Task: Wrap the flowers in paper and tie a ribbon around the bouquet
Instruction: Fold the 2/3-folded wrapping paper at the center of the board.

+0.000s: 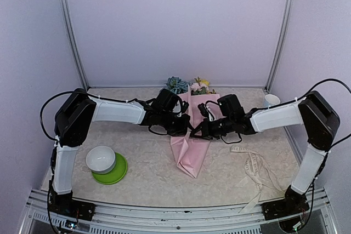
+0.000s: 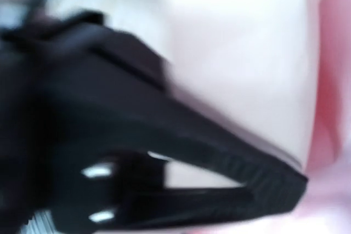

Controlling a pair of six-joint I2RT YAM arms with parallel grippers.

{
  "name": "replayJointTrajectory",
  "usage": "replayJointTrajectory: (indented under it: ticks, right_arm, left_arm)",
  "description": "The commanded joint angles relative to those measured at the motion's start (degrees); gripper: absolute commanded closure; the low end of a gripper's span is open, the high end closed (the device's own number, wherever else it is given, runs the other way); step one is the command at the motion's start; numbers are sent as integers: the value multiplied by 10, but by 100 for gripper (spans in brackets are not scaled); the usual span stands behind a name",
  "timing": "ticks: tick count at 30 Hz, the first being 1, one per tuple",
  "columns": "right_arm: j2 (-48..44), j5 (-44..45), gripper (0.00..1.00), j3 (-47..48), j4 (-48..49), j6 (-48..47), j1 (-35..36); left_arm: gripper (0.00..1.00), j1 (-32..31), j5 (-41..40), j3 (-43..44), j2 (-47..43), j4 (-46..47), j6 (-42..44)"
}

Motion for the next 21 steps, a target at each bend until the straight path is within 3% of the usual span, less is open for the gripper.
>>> replayJointTrajectory:
  ticks: [1,5,8,11,14,17,21]
  right_arm:
    - [-81,68,100,-14,-26,16,-7]
    - [-121,133,89,12,-92,-18,-34]
    - [-105,174,69,98,-141,-63,-43]
    - [-51,200,42,189,-182,-82,-43]
    - [15,204,26,271,-210,-89,-43]
    - [74,219,21,346,-244,-102,-42]
    - [135,252,21,429,-301,-114,-31]
  left_arm:
    - [100,-4,18,4,14,2,4]
    - [100,-6,11,4,14,-1,9]
    - [100,-7,9,5,14,-1,11]
    - [100,-9,7,6,14,-2,12]
    - [100,-11,1,7,14,-5,13]
    - [100,-12,-2,9,13,-7,14]
    - [100,-12,-2,11,14,-9,15]
